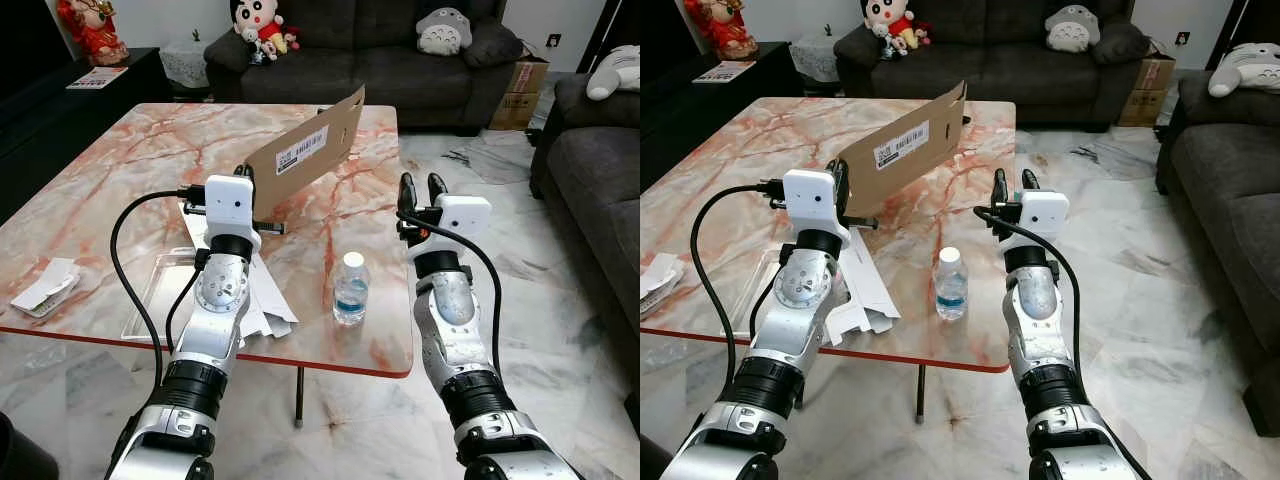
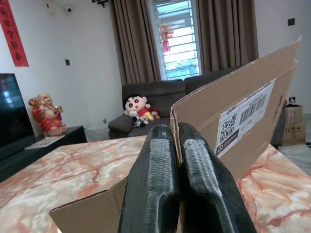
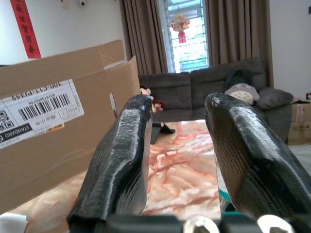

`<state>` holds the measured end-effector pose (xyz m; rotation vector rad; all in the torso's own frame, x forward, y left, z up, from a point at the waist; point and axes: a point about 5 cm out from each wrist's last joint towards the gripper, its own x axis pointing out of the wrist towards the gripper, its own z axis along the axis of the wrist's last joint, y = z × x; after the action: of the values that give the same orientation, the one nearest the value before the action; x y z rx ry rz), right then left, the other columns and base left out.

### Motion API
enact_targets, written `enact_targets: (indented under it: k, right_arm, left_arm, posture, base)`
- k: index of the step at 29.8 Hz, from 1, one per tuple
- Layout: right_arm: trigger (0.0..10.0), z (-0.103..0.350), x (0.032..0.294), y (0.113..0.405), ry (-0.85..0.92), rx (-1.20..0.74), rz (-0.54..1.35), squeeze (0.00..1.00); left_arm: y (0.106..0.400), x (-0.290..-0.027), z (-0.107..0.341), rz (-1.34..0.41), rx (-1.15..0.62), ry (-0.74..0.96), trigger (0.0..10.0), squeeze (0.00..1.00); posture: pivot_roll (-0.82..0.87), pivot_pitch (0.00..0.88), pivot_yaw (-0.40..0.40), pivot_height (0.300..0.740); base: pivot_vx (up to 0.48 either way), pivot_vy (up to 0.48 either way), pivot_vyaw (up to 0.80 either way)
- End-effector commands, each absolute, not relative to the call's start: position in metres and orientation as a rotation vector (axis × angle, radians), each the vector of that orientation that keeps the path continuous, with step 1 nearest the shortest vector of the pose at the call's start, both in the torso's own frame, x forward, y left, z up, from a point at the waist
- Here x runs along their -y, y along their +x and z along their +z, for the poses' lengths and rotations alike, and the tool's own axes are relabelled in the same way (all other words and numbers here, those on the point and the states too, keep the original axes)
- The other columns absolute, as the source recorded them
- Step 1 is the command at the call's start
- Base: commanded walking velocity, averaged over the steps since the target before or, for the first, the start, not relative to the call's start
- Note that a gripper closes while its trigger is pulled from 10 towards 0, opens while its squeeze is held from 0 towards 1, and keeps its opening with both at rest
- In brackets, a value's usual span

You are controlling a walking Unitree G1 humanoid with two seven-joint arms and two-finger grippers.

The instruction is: Picking trash to rubbish bin

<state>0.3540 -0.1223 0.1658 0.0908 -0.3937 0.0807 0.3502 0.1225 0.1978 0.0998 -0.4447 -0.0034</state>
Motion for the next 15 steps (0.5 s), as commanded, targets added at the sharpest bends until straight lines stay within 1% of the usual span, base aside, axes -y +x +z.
enact_targets:
  k: [1, 15]
  right_arm:
    - [10.0, 0.173, 0.1237, 0.355, 0.102, 0.416, 0.072, 0.0]
    - [10.0, 0.1738, 0.1246, 0.3545, 0.107, 0.42, 0.064, 0.0]
  left_arm:
    - [0.3518, -0.1274, 0.2061, 0.023, 0.48, 0.102, 10.0, 0.0]
    - [0.3516, -0.1272, 0.2101, 0.024, 0.501, 0.104, 10.0, 0.0]
  posture:
    - [0.18, 0.0, 0.031, 0.74]
    - [0.18, 0.0, 0.034, 0.74]
  base:
    - [0.0, 0.0, 0.0]
    - [0.0, 0.0, 0.0]
